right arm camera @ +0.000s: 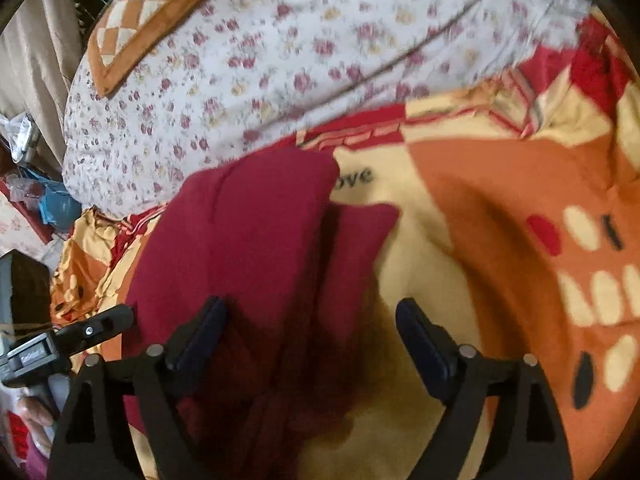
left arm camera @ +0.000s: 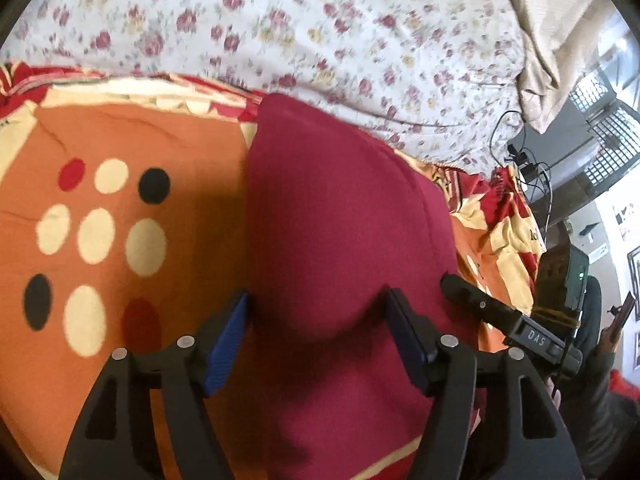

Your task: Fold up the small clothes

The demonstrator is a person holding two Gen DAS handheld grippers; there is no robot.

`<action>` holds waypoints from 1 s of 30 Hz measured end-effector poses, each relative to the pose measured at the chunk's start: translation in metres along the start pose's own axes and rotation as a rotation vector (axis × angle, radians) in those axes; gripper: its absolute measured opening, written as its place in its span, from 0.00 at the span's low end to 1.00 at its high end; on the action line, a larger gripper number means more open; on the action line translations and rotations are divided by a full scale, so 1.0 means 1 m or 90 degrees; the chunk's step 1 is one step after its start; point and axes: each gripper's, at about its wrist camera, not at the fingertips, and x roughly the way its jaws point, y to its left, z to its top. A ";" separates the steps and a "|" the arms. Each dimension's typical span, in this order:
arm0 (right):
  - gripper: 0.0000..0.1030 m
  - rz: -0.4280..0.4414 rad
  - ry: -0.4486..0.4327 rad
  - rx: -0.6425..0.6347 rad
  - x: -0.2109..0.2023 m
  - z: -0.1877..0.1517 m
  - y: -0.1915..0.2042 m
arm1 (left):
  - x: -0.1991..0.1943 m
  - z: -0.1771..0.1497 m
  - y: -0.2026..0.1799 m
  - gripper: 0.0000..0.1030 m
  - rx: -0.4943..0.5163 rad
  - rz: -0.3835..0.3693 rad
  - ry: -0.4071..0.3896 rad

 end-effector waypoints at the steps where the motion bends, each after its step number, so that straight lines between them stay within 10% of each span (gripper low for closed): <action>1: 0.87 0.025 0.009 0.009 0.007 0.001 -0.003 | 0.004 0.001 0.001 0.64 -0.001 -0.005 0.005; 7: 0.87 0.077 0.012 -0.003 0.030 0.005 0.004 | 0.030 0.006 0.008 0.67 -0.008 -0.036 0.041; 15: 0.47 0.077 0.004 -0.041 0.020 0.013 0.038 | 0.001 0.002 -0.003 0.42 0.027 -0.009 0.019; 24: 0.47 0.162 0.056 -0.075 0.013 -0.005 0.096 | -0.075 -0.015 0.020 0.41 0.016 0.062 -0.004; 30: 0.72 0.050 0.089 -0.119 0.044 -0.035 0.108 | -0.051 -0.035 0.052 0.56 -0.025 0.117 0.022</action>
